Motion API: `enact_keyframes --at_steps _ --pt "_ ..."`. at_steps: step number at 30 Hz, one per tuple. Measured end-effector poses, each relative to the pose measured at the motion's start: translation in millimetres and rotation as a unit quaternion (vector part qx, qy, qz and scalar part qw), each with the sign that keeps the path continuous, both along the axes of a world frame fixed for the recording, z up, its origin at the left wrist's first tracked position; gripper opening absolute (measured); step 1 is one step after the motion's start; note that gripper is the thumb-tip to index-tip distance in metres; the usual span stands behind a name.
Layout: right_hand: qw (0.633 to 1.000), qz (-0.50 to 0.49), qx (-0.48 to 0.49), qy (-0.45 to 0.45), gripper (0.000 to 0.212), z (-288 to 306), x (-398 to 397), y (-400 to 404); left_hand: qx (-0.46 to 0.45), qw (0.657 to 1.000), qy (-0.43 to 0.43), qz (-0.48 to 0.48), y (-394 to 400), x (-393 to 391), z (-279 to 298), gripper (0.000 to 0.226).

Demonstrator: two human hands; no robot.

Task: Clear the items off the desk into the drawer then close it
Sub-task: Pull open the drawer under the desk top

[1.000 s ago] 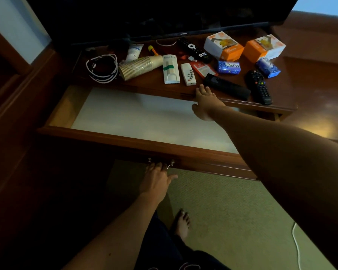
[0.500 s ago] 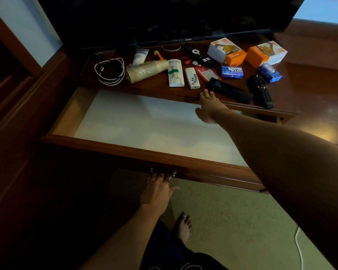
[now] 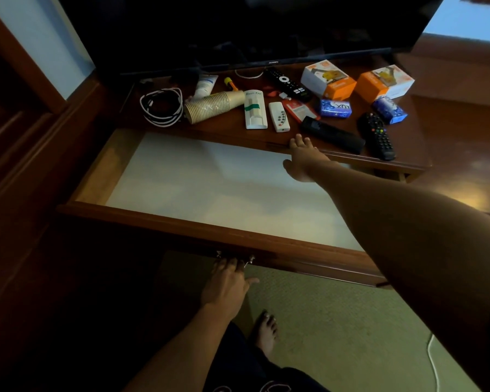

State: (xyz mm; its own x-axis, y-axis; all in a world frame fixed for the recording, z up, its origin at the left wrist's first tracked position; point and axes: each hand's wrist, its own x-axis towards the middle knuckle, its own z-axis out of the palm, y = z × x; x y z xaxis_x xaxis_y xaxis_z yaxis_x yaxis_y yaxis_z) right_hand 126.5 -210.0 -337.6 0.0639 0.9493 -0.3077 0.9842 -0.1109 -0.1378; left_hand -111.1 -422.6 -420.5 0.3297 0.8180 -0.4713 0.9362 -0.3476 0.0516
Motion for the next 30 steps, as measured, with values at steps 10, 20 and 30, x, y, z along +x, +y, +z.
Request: enact_keyframes --at_steps 10,20,30 --pt "1.0 0.013 -0.004 -0.011 0.073 1.7 1.6 -4.1 -0.014 1.0 -0.015 0.02 -7.8 -2.1 -0.2 0.069" --pt "0.999 0.034 0.008 -0.014 0.07 10.9 -2.5 -33.7 -0.009 0.998 -0.06 0.01 -10.8 -4.1 37.3 0.078" --pt "0.998 0.031 0.041 0.032 0.055 74.7 20.3 -38.0 0.216 0.953 -0.177 -0.118 88.2 22.6 115.3 0.058"
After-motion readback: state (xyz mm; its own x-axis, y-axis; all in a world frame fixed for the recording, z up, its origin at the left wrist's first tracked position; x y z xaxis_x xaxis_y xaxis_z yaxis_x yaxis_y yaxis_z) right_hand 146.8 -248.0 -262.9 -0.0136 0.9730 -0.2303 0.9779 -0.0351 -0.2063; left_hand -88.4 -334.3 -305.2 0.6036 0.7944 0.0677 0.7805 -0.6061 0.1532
